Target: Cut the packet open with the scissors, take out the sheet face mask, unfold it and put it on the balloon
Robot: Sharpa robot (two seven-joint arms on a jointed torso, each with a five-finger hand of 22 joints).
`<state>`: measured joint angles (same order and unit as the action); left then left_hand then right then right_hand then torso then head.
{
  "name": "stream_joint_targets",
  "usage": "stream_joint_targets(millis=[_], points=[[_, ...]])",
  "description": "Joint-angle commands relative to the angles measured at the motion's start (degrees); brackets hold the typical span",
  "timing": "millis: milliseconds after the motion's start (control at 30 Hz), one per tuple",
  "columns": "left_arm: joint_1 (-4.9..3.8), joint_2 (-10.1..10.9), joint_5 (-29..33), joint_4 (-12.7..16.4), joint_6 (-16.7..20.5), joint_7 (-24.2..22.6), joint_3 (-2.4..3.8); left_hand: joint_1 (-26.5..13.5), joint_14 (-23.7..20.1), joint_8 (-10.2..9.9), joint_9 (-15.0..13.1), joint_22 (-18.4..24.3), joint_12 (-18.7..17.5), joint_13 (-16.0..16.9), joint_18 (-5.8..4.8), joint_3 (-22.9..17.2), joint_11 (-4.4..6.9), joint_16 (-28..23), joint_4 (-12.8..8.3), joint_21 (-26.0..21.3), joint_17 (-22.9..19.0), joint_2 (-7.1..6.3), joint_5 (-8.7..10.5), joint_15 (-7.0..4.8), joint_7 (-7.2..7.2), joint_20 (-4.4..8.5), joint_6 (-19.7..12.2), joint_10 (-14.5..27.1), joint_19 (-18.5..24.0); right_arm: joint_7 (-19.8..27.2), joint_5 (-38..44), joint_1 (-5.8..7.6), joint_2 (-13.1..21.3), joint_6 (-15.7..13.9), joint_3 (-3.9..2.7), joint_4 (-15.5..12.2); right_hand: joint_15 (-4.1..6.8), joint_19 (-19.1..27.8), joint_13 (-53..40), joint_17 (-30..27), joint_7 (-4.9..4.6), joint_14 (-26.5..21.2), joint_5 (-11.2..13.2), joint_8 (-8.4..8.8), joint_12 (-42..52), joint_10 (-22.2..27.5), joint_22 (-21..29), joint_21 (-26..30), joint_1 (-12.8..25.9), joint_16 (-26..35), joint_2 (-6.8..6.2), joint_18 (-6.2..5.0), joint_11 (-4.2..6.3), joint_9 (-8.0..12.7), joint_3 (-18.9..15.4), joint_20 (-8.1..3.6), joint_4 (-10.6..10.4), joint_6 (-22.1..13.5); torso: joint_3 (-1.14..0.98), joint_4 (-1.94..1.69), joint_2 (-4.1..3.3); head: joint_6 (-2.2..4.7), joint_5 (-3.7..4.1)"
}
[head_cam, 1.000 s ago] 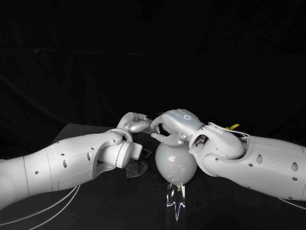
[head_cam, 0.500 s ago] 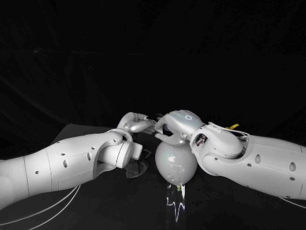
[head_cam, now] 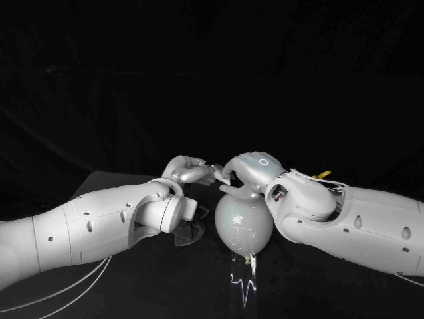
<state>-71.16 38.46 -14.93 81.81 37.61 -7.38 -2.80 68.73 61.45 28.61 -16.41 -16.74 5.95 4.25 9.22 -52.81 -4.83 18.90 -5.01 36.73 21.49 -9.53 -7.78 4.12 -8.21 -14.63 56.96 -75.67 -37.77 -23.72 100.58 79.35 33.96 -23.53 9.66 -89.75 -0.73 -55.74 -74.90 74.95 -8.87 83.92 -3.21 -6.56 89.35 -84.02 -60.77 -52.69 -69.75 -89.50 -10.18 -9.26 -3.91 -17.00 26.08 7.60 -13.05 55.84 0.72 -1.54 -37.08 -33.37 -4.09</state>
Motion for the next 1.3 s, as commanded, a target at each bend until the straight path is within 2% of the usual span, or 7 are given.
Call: stream_joint_targets(millis=[33,267,600,933,1067,1133,1300], points=[[-0.11,-0.12,0.87,0.4,0.32,-0.55,0.1,-0.08,-0.15,1.16,-3.52,-0.05,-0.38,0.05,0.77,0.05,-0.1,0.3,-0.34,0.35,0.05,0.48,-0.19,-0.41,0.04,-0.08,0.44,-0.48,0.46,-3.72,3.36,-0.06,-0.11,-0.07,-0.01,-0.02,-0.28,0.25,-14.07,13.4,-0.03,5.3,0.28,0.31,-0.36,-5.51,-0.11,0.15,-0.19,0.34,-0.44,-0.08,-0.41,0.1,-0.49,0.02,-0.03,0.38,-0.02,0.0,-0.04,-0.01,-0.04],[-0.1,-0.22,2.01,1.13,0.44,-0.71,0.1,-0.2,-0.19,1.12,-3.54,-0.3,-0.46,0.04,0.77,0.01,-0.12,0.32,-0.42,0.76,0.04,0.51,-0.47,-0.4,0.04,-0.08,0.47,-0.48,0.69,-4.71,4.05,-0.08,-0.43,-0.28,-0.01,0.33,-0.31,0.65,-13.36,13.03,-0.14,5.12,0.29,0.72,-1.06,-5.18,0.06,0.65,-0.92,0.53,-0.48,-0.2,-0.47,0.48,-1.35,0.09,-0.73,0.11,0.01,0.02,-0.01,-0.05,0.13],[-0.1,-0.06,4.05,2.23,1.08,-1.07,0.14,-0.27,-0.2,1.09,-3.55,-0.51,-0.52,0.03,0.77,-0.05,-0.12,0.34,-0.48,1.09,0.02,0.56,-0.71,-0.4,0.04,-0.09,0.49,-0.5,0.92,-4.64,4.11,-0.15,-1.01,1.68,0.02,1.26,-0.33,0.9,-13.27,12.86,-0.11,5.04,0.32,0.74,-1.17,-5.13,0.14,0.96,-1.69,0.61,-0.19,-0.25,-0.47,0.63,-1.59,0.14,-1.07,0.39,-0.02,0.01,-0.02,-0.06,0.22],[-0.1,0.0,4.75,2.38,2.01,-1.87,0.27,-0.3,-0.21,1.07,-3.55,-0.63,-0.56,0.03,0.77,-0.08,-0.12,0.35,-0.53,1.29,0.01,0.58,-0.86,-0.4,0.04,-0.09,0.49,-0.51,1.04,-4.41,3.85,-0.3,-0.96,3.86,0.07,1.05,0.06,0.3,-14.27,13.54,0.58,5.37,0.13,-0.54,-0.19,-5.6,-0.63,0.51,-3.67,0.25,0.9,-0.15,0.1,0.5,-1.11,0.2,-1.45,3.64,-0.04,0.03,-0.01,-0.18,0.25],[-0.1,0.01,4.79,2.35,2.12,-1.98,0.28,-0.3,-0.21,1.07,-3.55,-0.63,-0.56,0.03,0.77,-0.08,-0.12,0.35,-0.53,1.29,0.01,0.58,-0.86,-0.4,0.04,-0.09,0.49,-0.51,1.04,-4.23,3.79,-0.35,-0.82,2.22,0.08,0.86,0.66,-0.21,-14.51,13.8,1.39,5.5,-0.41,-1.34,0.05,-5.71,-1.14,0.12,-4.23,0.12,1.33,-0.08,0.81,0.32,-0.56,0.15,-1.57,5.53,-0.03,0.06,0.01,-0.2,0.3],[-0.1,0.01,4.8,2.36,2.13,-2.02,0.29,-0.3,-0.21,1.07,-3.55,-0.63,-0.56,0.03,0.77,-0.08,-0.12,0.35,-0.53,1.29,0.01,0.58,-0.86,-0.4,0.04,-0.09,0.49,-0.51,1.04,-4.13,3.78,-0.38,-0.78,1.53,0.08,0.79,1.03,-1.27,-15.1,14.48,1.75,5.82,-2.88,-1.59,0.65,-5.98,-2.02,-0.92,-4.34,-0.22,1.32,0.11,1.17,0.3,-0.14,0.0,-1.67,6.15,-0.04,0.04,0.0,-0.22,0.31],[-0.1,0.02,4.81,2.36,2.14,-2.05,0.3,-0.32,-0.23,1.04,-3.56,-0.76,-0.6,0.02,0.78,-0.1,-0.13,0.36,-0.59,1.51,0.0,0.6,-0.96,-0.39,0.03,-0.08,0.49,-0.51,1.14,-3.62,3.77,-0.44,-0.67,-0.88,0.08,0.66,1.5,-2.38,-15.1,15.05,2.38,6.08,-3.66,-2.18,0.65,-5.98,-2.94,-1.98,-4.81,-0.5,1.63,0.35,1.73,0.15,0.64,-0.17,-1.49,7.36,-0.03,0.0,0.02,-0.25,0.35]])
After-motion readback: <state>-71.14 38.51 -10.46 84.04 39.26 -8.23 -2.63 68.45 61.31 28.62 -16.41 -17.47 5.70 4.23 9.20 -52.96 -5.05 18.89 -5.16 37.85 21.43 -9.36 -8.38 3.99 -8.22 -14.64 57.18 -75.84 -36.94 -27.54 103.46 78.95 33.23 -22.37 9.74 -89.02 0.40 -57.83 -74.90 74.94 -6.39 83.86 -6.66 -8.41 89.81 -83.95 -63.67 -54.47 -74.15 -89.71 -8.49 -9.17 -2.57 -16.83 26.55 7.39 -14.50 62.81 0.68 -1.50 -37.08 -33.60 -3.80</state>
